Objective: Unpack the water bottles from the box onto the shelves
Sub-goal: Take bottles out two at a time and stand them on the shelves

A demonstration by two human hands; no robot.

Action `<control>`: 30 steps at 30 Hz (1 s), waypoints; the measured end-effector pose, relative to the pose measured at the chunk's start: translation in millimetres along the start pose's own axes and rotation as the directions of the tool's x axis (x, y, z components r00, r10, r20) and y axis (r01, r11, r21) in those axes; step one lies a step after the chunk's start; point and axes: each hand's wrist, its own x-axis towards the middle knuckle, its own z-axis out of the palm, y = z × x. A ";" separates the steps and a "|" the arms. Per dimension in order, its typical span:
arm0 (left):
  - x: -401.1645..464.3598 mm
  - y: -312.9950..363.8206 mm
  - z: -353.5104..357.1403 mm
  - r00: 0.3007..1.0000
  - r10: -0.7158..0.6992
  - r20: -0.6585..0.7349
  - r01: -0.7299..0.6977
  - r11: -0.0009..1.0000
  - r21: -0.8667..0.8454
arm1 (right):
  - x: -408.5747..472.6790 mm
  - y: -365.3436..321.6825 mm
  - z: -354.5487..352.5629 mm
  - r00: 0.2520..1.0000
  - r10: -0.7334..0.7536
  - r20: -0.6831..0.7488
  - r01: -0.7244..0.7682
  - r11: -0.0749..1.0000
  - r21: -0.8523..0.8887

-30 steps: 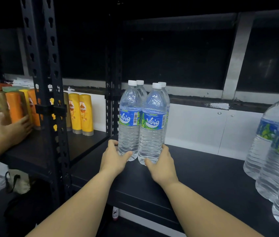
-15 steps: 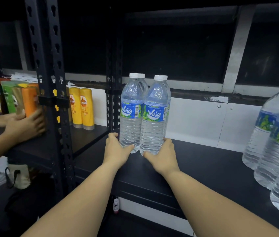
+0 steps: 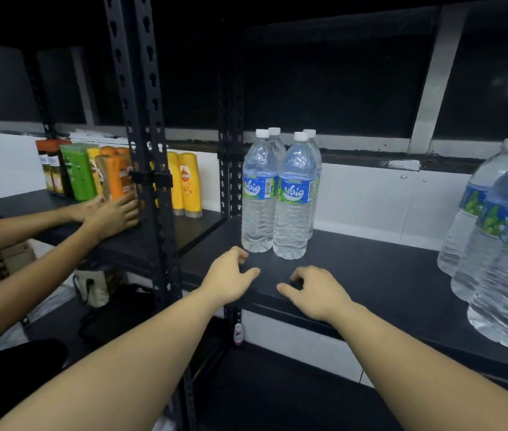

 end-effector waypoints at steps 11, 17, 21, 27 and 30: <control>-70.1 -3.5 -3.9 0.994 0.070 0.082 -0.090 0.954 0.286 | -60.8 -4.6 2.7 0.977 -0.211 -0.022 0.212 0.977 0.025; -112.7 -3.0 6.0 0.994 0.091 0.056 -0.104 0.949 0.298 | -97.0 11.9 6.2 0.947 -0.322 -0.023 0.323 0.945 0.059; -164.8 1.0 13.3 0.996 0.014 0.087 -0.042 0.945 0.324 | -126.1 24.0 17.1 0.918 -0.395 0.031 0.394 0.918 0.040; -246.7 -24.0 33.9 0.978 -0.152 0.146 0.111 0.960 0.258 | -172.5 34.8 67.4 0.906 -0.393 0.161 0.374 0.917 0.138; -279.0 -63.1 53.9 0.954 -0.235 0.187 0.190 0.955 0.228 | -192.1 34.1 113.7 0.900 -0.365 0.239 0.328 0.927 0.179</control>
